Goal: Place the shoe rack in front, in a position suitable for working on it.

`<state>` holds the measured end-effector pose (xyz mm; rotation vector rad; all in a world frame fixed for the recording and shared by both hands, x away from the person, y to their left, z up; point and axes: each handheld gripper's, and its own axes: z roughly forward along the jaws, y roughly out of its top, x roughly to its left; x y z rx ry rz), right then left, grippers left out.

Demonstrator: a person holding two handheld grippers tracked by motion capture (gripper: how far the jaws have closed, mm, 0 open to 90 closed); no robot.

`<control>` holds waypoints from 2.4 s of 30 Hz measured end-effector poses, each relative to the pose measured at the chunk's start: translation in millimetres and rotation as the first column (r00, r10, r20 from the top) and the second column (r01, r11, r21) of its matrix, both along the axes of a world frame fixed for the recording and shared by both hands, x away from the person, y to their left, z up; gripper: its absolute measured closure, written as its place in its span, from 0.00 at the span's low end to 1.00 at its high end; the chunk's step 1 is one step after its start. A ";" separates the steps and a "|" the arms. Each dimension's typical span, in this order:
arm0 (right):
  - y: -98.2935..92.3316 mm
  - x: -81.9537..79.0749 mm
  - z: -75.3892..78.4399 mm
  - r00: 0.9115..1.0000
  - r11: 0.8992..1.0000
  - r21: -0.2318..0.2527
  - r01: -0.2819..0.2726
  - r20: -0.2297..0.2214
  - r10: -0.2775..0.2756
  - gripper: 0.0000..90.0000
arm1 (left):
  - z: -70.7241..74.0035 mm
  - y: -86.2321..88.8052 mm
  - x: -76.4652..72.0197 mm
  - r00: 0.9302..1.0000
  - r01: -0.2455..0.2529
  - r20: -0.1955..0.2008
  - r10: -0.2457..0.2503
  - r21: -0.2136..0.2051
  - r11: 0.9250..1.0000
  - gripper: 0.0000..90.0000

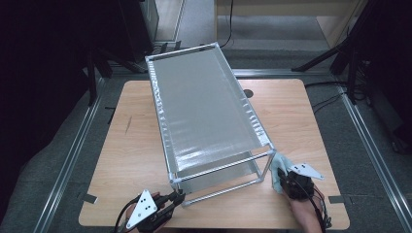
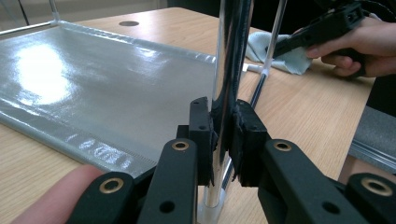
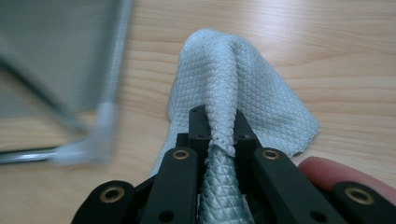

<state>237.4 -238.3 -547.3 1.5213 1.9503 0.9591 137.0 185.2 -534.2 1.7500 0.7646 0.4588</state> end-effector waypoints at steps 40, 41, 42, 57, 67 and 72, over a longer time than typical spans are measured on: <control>5.9 -35.1 20.8 0.930 0.947 0.052 -0.318 0.209 0.301 0.92 | -5.0 -8.3 4.3 1.000 -0.025 0.017 0.025 -0.029 0.999 0.90; 6.4 -36.9 25.9 0.929 0.948 0.062 -0.312 0.230 0.291 0.92 | -5.1 -8.6 4.6 1.000 -0.023 0.014 0.024 -0.033 0.999 0.90; 7.0 -38.5 30.9 0.925 0.949 0.067 -0.309 0.252 0.284 0.92 | -5.1 -8.6 4.8 1.000 -0.022 0.011 0.023 -0.035 0.999 0.90; 45.1 -45.5 39.5 0.900 0.932 -0.003 -0.363 0.256 0.352 0.92 | -5.3 -6.9 -2.2 1.000 -0.025 0.001 0.025 -0.038 0.999 0.90; 57.7 -36.6 21.0 0.940 0.961 -0.033 -0.274 0.201 0.275 0.92 | -4.7 -9.2 -4.0 1.000 -0.018 0.016 0.018 -0.017 1.000 0.90; 57.1 -45.7 52.8 0.909 0.974 0.011 -0.227 0.362 0.208 0.92 | -4.8 -9.1 -3.5 1.000 -0.012 0.019 0.012 -0.014 1.000 0.90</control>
